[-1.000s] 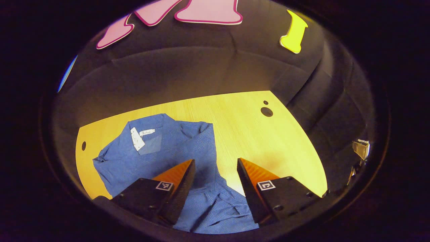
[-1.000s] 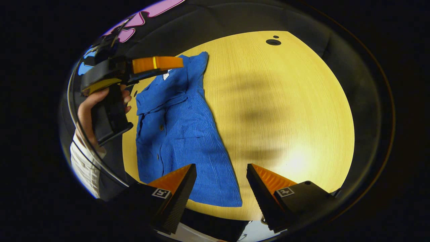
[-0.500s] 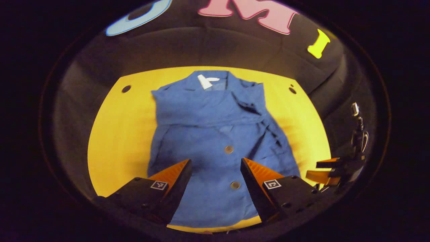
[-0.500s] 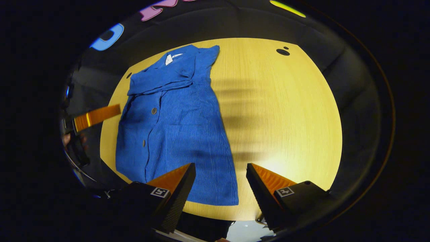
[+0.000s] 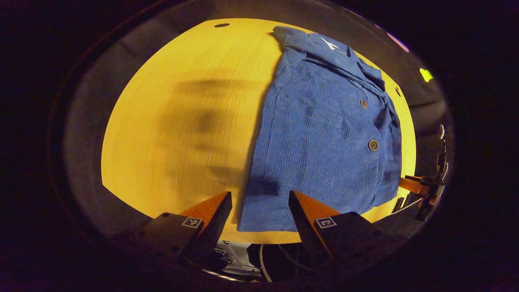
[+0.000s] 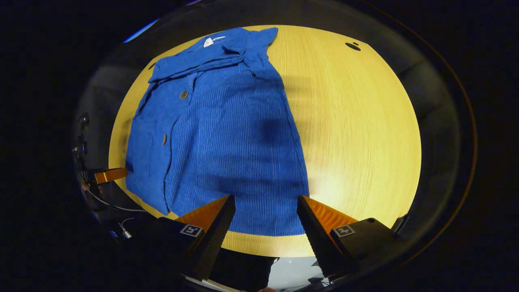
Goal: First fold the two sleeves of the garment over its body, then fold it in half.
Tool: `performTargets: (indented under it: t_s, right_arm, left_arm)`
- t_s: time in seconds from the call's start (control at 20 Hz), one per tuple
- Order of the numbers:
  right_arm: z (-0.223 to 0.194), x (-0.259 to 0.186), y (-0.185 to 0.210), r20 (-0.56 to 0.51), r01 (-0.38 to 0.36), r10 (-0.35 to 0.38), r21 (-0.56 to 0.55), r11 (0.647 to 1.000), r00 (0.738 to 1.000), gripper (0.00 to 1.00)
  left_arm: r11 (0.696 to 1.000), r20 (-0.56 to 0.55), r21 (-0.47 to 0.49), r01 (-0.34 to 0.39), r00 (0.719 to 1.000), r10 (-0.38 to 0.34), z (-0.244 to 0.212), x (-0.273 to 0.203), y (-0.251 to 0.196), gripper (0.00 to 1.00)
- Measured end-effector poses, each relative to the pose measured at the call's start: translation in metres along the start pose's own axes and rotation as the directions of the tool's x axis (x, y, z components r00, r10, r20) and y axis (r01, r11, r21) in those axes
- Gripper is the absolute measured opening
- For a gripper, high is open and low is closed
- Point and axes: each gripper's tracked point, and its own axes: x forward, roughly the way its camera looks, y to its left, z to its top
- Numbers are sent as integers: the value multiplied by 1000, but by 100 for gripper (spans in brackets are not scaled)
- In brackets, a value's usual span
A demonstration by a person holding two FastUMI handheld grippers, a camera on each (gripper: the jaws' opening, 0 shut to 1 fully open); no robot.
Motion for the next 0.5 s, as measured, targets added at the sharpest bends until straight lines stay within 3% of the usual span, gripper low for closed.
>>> performTargets:
  t_s: [0.1,0.5]
  right_arm:
    - [-6,3,0,-10,19,-19,6,1000,1000,99]
    - [-26,21,-14,-56,89,-88,14,996,995,99]
  left_arm:
    - [999,-21,39,-34,999,35,-8,5,0,83]
    - [996,-50,87,-13,999,17,-13,12,-12,83]
